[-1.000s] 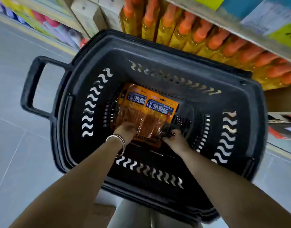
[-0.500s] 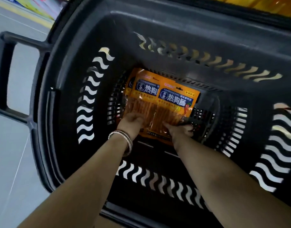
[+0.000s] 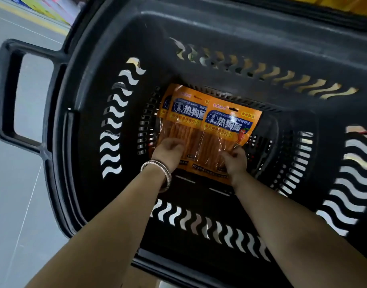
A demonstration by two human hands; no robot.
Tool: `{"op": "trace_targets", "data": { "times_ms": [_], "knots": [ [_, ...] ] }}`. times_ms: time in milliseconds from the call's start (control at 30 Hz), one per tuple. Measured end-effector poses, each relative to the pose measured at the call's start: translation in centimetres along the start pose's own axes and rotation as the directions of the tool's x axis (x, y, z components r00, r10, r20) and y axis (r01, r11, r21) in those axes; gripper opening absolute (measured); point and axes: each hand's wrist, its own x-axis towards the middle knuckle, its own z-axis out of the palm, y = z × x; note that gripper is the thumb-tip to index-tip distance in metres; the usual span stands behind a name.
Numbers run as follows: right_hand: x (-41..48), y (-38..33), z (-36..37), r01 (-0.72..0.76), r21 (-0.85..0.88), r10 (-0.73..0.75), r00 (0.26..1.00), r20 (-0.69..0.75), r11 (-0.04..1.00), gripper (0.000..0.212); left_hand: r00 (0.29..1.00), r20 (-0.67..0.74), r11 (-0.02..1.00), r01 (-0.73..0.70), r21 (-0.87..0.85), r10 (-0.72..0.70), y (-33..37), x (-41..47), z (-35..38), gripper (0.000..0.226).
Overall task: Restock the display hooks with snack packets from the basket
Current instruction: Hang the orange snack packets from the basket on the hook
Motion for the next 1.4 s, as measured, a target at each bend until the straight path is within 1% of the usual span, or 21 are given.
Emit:
{"op": "trace_targets", "data": {
  "times_ms": [67, 133, 200, 267, 300, 367, 433, 467, 533, 567, 633, 700, 800, 867, 933, 1033, 1167, 1200, 1300, 1333, 1400],
  "knots": [
    [-1.0, -1.0, -1.3, -0.063, 0.098, 0.052, 0.992, 0.111, 0.993, 0.03, 1.0, -0.03, 1.0, 0.003, 0.03, -0.002, 0.0, -0.2, 0.0, 0.012],
    [-2.3, -2.0, -2.7, -0.125, 0.164, 0.077, 0.96, 0.269, 0.978, 0.029, 0.998, -0.061, 0.997, 0.03, 0.07, -0.026, 0.1, -0.4, -0.2, 0.029],
    [-3.6, -3.0, -3.6, -0.137, 0.146, 0.06, 0.898, 0.437, 0.98, 0.029, 0.998, -0.033, 0.995, 0.051, 0.087, -0.048, 0.4, -0.6, -0.6, 0.054],
    [-5.0, -4.0, -3.4, -0.112, 0.147, 0.007, 0.818, 0.575, 0.983, 0.031, 0.998, 0.046, 0.996, 0.049, 0.073, -0.053, 0.8, -1.1, -0.9, 0.069],
    [-5.6, -4.4, -2.9, -0.102, 0.145, -0.01, 0.785, 0.619, 0.984, 0.032, 0.996, 0.075, 0.996, 0.035, 0.077, -0.04, 0.9, -1.3, -1.1, 0.067],
    [-6.4, -5.0, -1.6, -0.097, 0.131, -0.013, 0.753, 0.658, 0.987, 0.025, 0.997, 0.073, 0.993, -0.01, 0.122, 0.001, 0.8, -1.3, -2.0, 0.05],
    [-6.1, -5.3, -0.3, -0.065, 0.115, -0.018, 0.794, 0.608, 0.991, 0.019, 0.999, -0.02, 0.98, -0.029, 0.194, 0.034, 0.5, -0.9, -3.5, 0.035],
    [-5.7, -5.3, 0.4, -0.031, 0.097, -0.026, 0.845, 0.534, 0.995, 0.02, 0.997, -0.069, 0.972, -0.016, 0.235, 0.033, 0.4, -0.7, -4.4, 0.035],
    [-4.3, -5.2, 2.0, 0.052, 0.046, -0.064, 0.947, 0.316, 0.998, 0.024, 0.989, -0.145, 0.943, 0.043, 0.329, 0.006, 0.1, -0.3, -5.9, 0.041],
    [-3.5, -4.9, 2.9, 0.086, 0.008, -0.085, 0.973, 0.217, 0.996, 0.028, 0.986, -0.166, 0.93, 0.071, 0.36, -0.011, -0.1, -0.1, -6.3, 0.043],
    [-2.0, -4.5, 5.2, 0.117, -0.069, -0.111, 0.99, 0.087, 0.991, 0.046, 0.983, -0.176, 0.921, 0.11, 0.374, -0.046, -0.4, 0.4, -6.6, 0.047],
    [-0.9, -4.4, 7.3, 0.097, -0.163, -0.095, 0.995, 0.019, 0.982, 0.073, 0.979, -0.189, 0.914, 0.14, 0.38, -0.072, -0.7, 0.8, -6.3, 0.052],
    [0.0, -4.8, 8.9, 0.001, -0.369, 0.0, 1.0, 0.003, 0.929, 0.102, 0.972, -0.212, 0.889, 0.186, 0.419, -0.103, -0.8, 1.3, -5.9, 0.051],
    [0.2, -4.5, 9.0, -0.004, -0.417, -0.005, 1.0, -0.021, 0.909, 0.111, 0.97, -0.208, 0.859, 0.211, 0.466, -0.126, -0.8, 1.7, -5.9, 0.05],
    [0.1, -3.9, 8.5, 0.0, -0.361, -0.026, 0.997, -0.069, 0.932, 0.108, 0.971, -0.202, 0.842, 0.212, 0.497, -0.125, -0.8, 1.8, -5.7, 0.048],
    [0.1, -3.5, 7.7, -0.034, -0.187, 0.013, 0.993, -0.116, 0.982, 0.086, 0.976, -0.199, 0.823, 0.189, 0.536, -0.095, -0.4, 1.8, -5.4, 0.047],
    [0.8, -3.2, 6.8, -0.058, 0.028, 0.061, 0.993, -0.105, 0.998, 0.061, 0.972, -0.193, 0.866, 0.212, 0.452, -0.137, -0.6, 1.8, -5.5, 0.049],
    [1.0, -3.0, 6.4, -0.071, 0.075, 0.079, 0.991, -0.104, 0.995, 0.061, 0.971, -0.192, 0.875, 0.216, 0.433, -0.145, -0.7, 1.9, -5.5, 0.049],
    [1.3, -2.8, 4.4, -0.141, 0.174, 0.163, 0.98, -0.117, 0.975, 0.074, 0.972, -0.186, 0.903, 0.204, 0.379, -0.141, -1.0, 1.7, -5.7, 0.049],
    [1.3, -2.8, 3.4, -0.141, 0.176, 0.163, 0.98, -0.114, 0.974, 0.074, 0.974, -0.183, 0.913, 0.195, 0.358, -0.136, -0.9, 1.5, -5.7, 0.048],
    [1.1, -2.8, 1.2, -0.093, 0.117, 0.105, 0.989, -0.103, 0.989, 0.063, 0.978, -0.174, 0.93, 0.172, 0.324, -0.12, -0.6, 0.9, -5.8, 0.048]
  ]
}}
